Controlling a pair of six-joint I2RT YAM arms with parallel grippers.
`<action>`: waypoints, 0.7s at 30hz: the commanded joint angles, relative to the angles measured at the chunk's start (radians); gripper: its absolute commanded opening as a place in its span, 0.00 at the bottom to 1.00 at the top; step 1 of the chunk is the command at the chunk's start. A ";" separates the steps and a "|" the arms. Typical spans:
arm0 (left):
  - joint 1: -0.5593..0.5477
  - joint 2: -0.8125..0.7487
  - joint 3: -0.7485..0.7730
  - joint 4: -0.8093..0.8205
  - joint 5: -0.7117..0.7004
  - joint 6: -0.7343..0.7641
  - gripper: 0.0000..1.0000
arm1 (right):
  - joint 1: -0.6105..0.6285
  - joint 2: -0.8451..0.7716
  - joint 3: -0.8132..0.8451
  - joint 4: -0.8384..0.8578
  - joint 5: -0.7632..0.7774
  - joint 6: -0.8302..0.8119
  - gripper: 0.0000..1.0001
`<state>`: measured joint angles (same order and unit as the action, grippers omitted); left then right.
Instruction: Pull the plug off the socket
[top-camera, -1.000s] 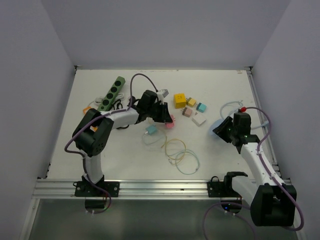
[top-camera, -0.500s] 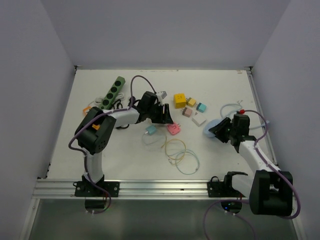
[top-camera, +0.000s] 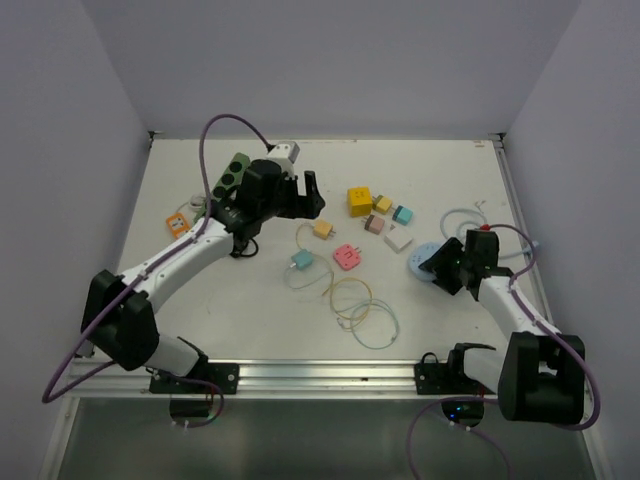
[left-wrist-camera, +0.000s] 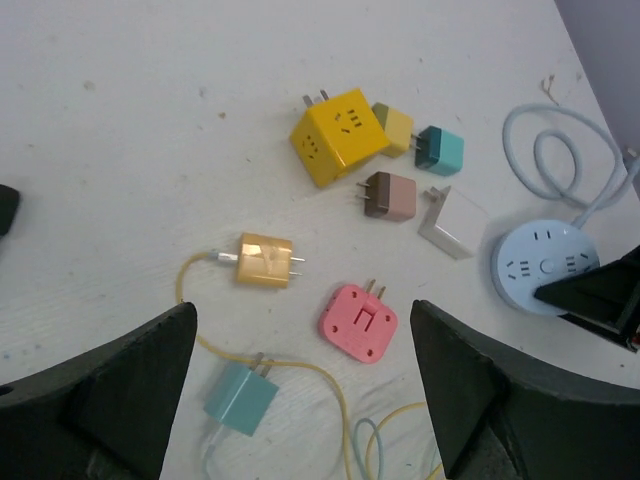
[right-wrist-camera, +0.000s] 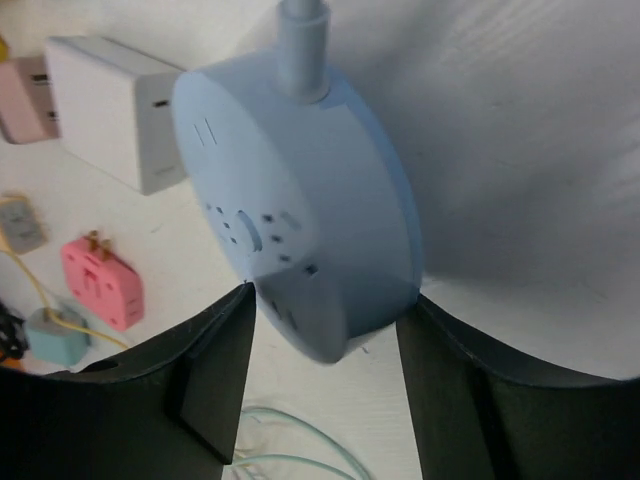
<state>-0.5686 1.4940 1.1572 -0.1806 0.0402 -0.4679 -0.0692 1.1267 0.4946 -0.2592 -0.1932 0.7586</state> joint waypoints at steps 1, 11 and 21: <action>0.010 -0.115 -0.022 -0.068 -0.199 0.060 0.92 | -0.007 0.010 -0.001 -0.124 0.066 -0.025 0.62; 0.013 -0.394 -0.034 -0.143 -0.496 0.159 0.98 | -0.012 -0.051 0.067 -0.270 0.158 -0.047 0.96; 0.015 -0.503 0.056 -0.186 -0.706 0.284 1.00 | -0.012 -0.160 0.373 -0.532 0.353 -0.152 0.99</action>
<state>-0.5610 1.0138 1.1568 -0.3538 -0.5701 -0.2562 -0.0753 1.0195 0.7559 -0.6930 0.0563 0.6678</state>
